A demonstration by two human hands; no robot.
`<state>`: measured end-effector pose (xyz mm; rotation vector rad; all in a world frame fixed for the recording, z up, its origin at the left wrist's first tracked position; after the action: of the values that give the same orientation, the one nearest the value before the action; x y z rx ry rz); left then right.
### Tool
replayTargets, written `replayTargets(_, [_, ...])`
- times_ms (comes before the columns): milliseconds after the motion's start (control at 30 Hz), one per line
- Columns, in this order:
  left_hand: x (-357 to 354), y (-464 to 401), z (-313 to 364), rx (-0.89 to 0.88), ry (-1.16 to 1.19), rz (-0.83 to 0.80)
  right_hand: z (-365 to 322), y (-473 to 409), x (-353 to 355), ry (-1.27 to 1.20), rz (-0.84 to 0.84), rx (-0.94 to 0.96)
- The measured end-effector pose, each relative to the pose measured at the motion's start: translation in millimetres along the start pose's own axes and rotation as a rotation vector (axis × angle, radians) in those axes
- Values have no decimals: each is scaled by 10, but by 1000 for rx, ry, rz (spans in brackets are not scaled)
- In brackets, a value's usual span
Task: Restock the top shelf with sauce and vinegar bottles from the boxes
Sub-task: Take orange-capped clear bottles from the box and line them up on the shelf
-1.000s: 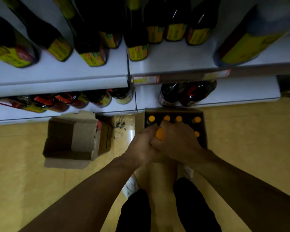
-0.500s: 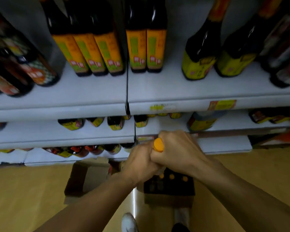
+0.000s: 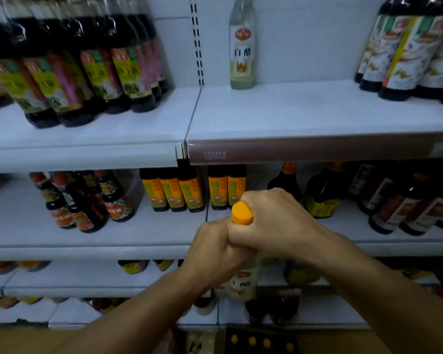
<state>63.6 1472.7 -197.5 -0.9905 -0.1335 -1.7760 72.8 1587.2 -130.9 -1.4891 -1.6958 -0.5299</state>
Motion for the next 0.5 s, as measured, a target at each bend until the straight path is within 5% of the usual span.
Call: replayTargets(500, [1121, -1123, 1313, -18, 92, 128, -779, -589, 1723, -255, 229, 166])
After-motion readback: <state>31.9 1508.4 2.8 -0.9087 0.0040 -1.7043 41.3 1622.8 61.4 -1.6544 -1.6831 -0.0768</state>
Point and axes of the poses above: each hand's wrist, its own y-axis away from the middle knuckle, its own x-axis out of the back of the hand, z = x × y, the point moved 4 cm from there along -y, towards the middle knuckle, and after that the axes turned 11 degrees about -y, right-handed, at the moved point
